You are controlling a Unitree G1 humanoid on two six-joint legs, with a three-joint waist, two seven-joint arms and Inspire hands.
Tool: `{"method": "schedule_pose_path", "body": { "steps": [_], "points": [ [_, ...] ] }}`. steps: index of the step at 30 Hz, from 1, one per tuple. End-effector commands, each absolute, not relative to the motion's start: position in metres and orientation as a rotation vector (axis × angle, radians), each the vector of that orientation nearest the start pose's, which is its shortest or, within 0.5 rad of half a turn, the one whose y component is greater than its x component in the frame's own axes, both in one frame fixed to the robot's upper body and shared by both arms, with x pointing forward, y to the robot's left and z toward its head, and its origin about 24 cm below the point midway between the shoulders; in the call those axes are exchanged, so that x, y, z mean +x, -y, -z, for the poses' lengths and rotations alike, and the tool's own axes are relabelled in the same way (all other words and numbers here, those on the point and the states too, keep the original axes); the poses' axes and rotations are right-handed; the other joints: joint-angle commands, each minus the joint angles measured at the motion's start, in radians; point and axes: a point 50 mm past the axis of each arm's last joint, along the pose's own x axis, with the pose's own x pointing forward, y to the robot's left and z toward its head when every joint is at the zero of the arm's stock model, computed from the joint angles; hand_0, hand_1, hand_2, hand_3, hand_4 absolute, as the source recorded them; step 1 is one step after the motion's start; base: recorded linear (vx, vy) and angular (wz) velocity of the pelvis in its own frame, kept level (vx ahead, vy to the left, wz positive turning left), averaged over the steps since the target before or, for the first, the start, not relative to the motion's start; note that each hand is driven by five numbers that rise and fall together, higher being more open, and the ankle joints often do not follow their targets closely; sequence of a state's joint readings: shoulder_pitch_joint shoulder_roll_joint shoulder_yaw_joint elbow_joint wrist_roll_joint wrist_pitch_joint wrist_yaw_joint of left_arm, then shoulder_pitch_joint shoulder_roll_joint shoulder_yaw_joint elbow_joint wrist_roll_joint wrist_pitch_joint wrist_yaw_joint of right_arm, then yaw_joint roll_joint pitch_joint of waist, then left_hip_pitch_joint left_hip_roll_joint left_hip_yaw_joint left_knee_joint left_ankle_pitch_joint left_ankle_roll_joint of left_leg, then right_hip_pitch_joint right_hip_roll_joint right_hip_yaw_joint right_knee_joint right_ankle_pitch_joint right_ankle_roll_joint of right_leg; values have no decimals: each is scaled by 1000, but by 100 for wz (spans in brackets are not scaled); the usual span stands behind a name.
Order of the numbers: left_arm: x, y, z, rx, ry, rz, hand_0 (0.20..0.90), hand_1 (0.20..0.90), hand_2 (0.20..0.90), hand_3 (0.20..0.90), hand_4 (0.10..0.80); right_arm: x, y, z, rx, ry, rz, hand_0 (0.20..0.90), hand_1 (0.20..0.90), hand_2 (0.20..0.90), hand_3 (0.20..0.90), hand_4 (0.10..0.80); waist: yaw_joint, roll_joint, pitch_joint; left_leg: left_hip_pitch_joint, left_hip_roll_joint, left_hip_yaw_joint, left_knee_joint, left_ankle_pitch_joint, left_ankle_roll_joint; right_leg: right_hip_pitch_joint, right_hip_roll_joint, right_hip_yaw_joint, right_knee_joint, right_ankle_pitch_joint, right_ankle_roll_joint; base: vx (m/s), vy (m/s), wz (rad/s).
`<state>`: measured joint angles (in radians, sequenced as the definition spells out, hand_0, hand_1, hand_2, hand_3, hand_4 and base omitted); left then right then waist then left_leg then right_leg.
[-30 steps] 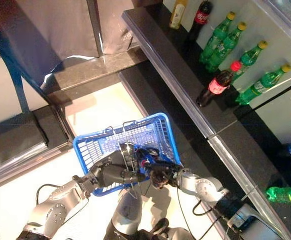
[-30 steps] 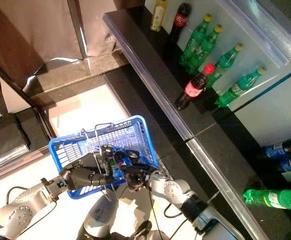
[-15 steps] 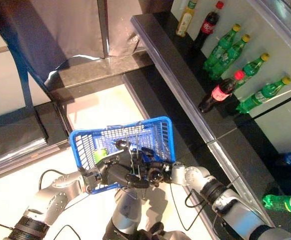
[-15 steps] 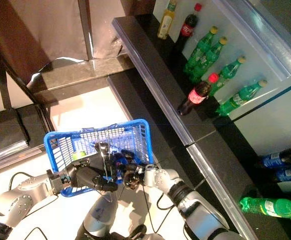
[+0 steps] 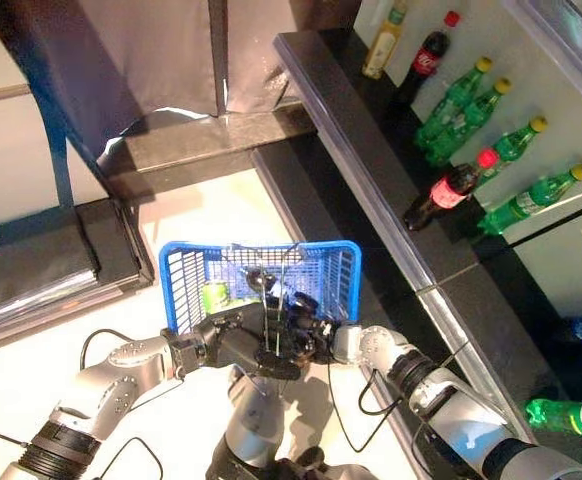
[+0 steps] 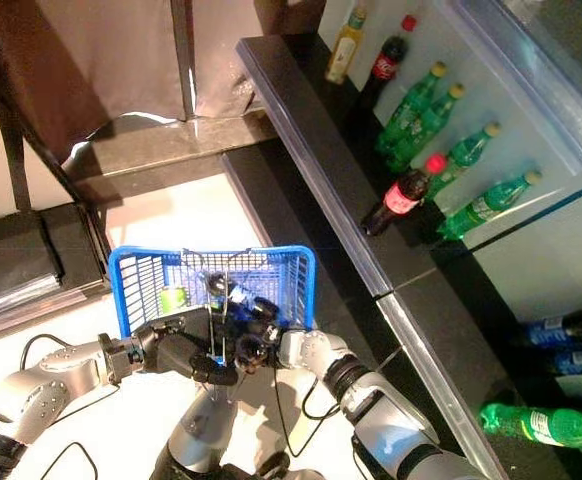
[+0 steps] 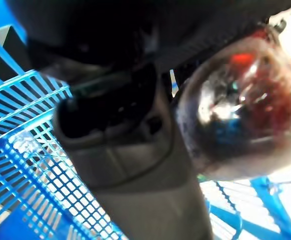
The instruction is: Pick up the drink and place into the basket.
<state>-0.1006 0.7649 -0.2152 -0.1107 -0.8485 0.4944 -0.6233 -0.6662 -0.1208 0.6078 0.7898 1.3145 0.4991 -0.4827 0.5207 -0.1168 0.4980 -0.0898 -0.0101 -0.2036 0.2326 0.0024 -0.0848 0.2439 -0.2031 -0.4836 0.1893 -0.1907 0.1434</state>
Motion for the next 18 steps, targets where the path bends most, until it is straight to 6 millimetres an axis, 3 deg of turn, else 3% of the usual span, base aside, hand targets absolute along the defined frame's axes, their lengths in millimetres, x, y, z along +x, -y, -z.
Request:
{"method": "schedule_pose_path", "body": {
  "steps": [1, 7, 8, 11, 12, 13, 14, 18],
  "points": [
    [184, -108, -134, -453, -31, 1642, 300, 300, 300, 200, 100, 330, 25, -30, 574, -851, -126, 300, 300, 300, 200, 100, 8, 32, -200, -40, -4, 29, 54, 3, 33, -47, 19, 5, 69, 107, -41, 59, 9, 8],
    [185, -109, -131, -476, -45, 1632, 300, 300, 300, 200, 100, 337, 29, -33, 564, -773, -73, 300, 300, 300, 200, 100, 8, 39, -195, -40, -4, 32, 56, 5, 37, -50, 15, 5, 75, 110, -39, 41, 6, 0],
    [185, -109, -130, -478, -43, 1632, 300, 300, 300, 200, 100, 336, 29, -32, 561, -774, -67, 347, 347, 347, 255, 155, 7, 40, -194, -41, -4, 34, 56, 5, 38, -50, 14, 6, 75, 110, -39, 32, 15, 2],
    [185, -107, -131, -485, -42, 1628, 300, 300, 300, 200, 100, 339, 36, -29, 568, -749, -30, 389, 389, 389, 304, 204, 6, 48, -189, -46, -5, 38, 61, 5, 40, -53, 10, 4, 77, 112, -38, 0, 0, 0],
    [185, -107, -131, -486, -42, 1627, 300, 300, 300, 200, 100, 339, 36, -30, 572, -744, -25, 458, 458, 458, 384, 284, 6, 49, -188, -46, -6, 38, 61, 5, 40, -53, 9, 4, 78, 112, -38, 0, 0, 0],
    [185, -107, -131, -487, -41, 1627, 300, 300, 300, 200, 100, 341, 38, -31, 578, -727, -3, 747, 747, 747, 722, 622, 5, 51, -185, -47, -6, 39, 62, 5, 40, -54, 7, 2, 79, 112, -37, 0, 0, 0],
    [185, -106, -131, -489, -40, 1627, 300, 300, 300, 200, 100, 342, 40, -32, 576, -713, 16, 900, 900, 900, 900, 800, 5, 53, -183, -48, -7, 39, 63, 5, 41, -56, 6, 1, 80, 112, -37, 0, 0, 0],
    [187, -105, -131, -494, -33, 1622, 300, 300, 300, 200, 100, 351, 48, -39, 447, -620, 49, 900, 900, 900, 900, 800, 3, 60, -176, -51, -8, 41, 64, 5, 43, -65, -1, -2, 89, 113, -36, 0, 0, 0]
  ]
}}
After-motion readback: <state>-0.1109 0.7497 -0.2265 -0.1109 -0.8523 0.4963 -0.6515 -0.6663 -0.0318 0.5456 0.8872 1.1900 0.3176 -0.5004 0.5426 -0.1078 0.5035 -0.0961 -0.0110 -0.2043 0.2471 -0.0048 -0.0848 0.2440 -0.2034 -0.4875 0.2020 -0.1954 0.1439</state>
